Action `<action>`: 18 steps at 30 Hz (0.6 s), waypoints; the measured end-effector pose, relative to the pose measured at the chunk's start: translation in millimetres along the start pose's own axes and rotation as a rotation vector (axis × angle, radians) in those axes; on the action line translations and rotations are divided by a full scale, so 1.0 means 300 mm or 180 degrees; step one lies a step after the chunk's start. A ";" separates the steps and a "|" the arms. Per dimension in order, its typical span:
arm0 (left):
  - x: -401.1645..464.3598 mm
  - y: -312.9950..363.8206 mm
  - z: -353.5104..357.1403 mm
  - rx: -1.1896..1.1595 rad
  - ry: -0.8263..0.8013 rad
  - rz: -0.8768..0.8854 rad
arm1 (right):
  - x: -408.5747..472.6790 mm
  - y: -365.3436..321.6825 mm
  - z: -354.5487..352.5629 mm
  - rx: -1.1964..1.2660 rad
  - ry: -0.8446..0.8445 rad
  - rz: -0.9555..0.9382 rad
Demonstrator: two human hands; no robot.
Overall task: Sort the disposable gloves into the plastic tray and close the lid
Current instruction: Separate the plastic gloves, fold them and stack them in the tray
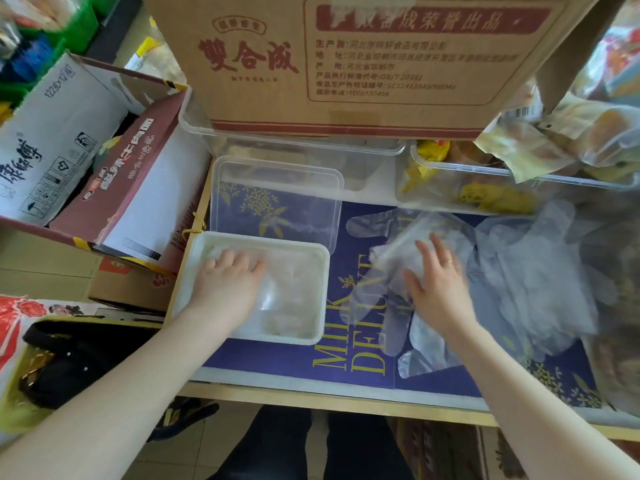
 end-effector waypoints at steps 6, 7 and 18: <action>0.021 0.122 -0.144 -0.1264 0.1430 0.0071 | 0.075 0.190 -0.048 -0.0772 -0.0439 0.0014; 0.022 0.155 -0.170 -0.1373 0.1652 0.0226 | 0.074 0.201 -0.056 -0.0762 -0.0285 -0.0218; 0.164 0.573 -0.325 -0.3735 0.0308 0.0211 | -0.027 0.232 -0.165 0.0882 0.0289 -0.0950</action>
Point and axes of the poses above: each hand's wrist, its own x-axis towards the middle knuckle, its own z-axis out of the palm, y = z × x, the point moved 3 cm from there along x, towards the middle knuckle, and after that the axes turned 8 degrees about x, right-handed, at the moved point
